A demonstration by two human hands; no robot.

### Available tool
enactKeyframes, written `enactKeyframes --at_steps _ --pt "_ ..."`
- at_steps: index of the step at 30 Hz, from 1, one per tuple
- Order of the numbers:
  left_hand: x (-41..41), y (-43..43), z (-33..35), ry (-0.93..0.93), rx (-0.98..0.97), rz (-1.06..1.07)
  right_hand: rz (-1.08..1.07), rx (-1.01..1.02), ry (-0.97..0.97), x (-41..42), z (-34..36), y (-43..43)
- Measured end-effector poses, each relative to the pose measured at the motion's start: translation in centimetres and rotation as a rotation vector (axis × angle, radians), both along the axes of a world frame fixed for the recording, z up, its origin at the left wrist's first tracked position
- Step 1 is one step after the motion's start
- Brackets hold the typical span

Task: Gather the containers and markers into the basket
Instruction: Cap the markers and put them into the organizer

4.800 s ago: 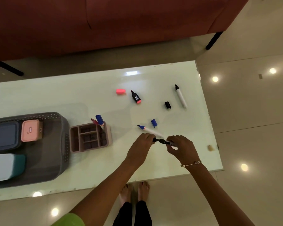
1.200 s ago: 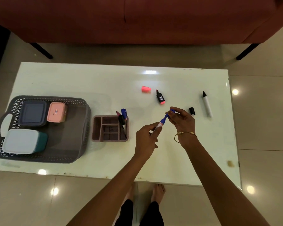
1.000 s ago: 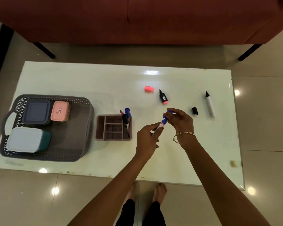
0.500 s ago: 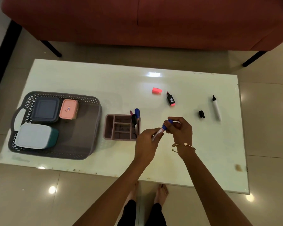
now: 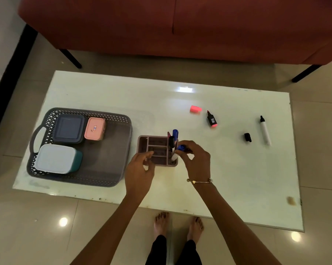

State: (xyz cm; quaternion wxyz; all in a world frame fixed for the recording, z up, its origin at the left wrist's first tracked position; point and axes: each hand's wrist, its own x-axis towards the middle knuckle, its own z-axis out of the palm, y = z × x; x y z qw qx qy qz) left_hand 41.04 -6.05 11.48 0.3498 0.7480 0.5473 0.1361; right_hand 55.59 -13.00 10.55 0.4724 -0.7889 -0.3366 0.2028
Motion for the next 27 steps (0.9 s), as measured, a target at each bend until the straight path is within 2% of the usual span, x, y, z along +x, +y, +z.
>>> enactKeyframes --at_steps 3,7,12,16,18,23,27 --pt "0.2 -0.5 0.0 -0.008 -0.013 0.01 0.091 -0.095 -0.087 -0.8 -1.3 0.3" --pt "1.8 -1.2 0.2 -0.019 -0.036 -0.007 0.131 -0.166 -0.105 -0.5 -1.9 0.3" --pt "5.6 0.0 2.3 -0.094 -0.032 -0.027 0.034 -0.115 -0.116 3.6 -1.2 -0.1" --pt "10.9 1.9 3.7 -0.166 0.063 -0.121 -0.064 -0.16 -0.145 8.3 -1.2 0.2" --pt "14.0 2.5 3.2 -0.183 0.045 -0.182 -0.107 -0.205 -0.132 10.5 -1.7 0.7" --pt "21.6 2.1 -1.7 0.011 -0.034 -0.335 -0.182 -0.368 -0.043 14.7 -4.5 2.2" --pt "24.7 2.9 -6.9 0.271 0.049 -0.362 -0.189 -0.468 -0.017 16.6 -7.4 3.2"
